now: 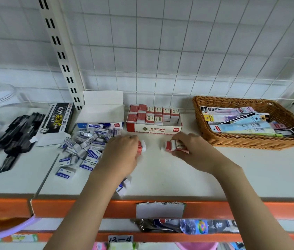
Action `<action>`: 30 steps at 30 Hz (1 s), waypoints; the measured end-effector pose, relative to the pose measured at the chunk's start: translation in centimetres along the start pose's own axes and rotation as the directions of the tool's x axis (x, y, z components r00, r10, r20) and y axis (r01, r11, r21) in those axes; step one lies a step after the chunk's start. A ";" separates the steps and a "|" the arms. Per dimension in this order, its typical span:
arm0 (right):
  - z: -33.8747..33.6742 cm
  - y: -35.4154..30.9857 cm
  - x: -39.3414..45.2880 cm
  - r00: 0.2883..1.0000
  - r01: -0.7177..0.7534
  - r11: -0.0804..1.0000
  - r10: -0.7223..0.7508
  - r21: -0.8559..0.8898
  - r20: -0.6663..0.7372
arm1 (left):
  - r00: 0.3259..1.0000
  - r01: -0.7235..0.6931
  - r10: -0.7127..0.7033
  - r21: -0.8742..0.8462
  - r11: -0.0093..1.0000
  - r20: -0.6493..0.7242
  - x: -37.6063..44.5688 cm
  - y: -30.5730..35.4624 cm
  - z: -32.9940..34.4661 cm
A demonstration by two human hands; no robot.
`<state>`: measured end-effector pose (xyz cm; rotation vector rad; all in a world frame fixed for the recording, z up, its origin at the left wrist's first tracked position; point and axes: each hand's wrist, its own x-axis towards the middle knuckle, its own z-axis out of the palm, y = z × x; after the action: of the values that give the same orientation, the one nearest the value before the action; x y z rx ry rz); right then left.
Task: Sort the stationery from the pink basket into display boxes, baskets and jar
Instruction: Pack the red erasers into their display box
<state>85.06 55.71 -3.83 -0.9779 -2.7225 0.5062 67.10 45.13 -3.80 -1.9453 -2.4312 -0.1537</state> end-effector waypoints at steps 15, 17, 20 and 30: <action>0.6 -1.2 1.1 0.991 -0.121 0.985 0.127 -0.126 0.039 | 0.979 0.040 -0.029 -0.053 0.998 0.201 1.6 0.8 -0.7; 0.6 -1.2 1.2 0.988 -0.136 0.983 0.145 -0.126 0.059 | 0.977 0.057 -0.039 -0.076 0.995 0.211 1.9 0.6 -0.6; -0.6 -1.6 1.3 0.988 -0.154 0.988 0.153 -0.030 -0.026 | 0.980 0.086 -0.063 -0.116 0.989 0.187 2.0 0.4 -0.4; -4.1 -2.5 9.6 0.929 -0.352 0.885 0.371 -0.305 0.003 | 0.982 0.157 -0.132 -0.195 0.968 0.133 2.0 0.6 -0.1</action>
<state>77.63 61.13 1.62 -1.5934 -2.7282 0.1774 67.23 47.16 -3.53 -1.9013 -2.7366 -0.3114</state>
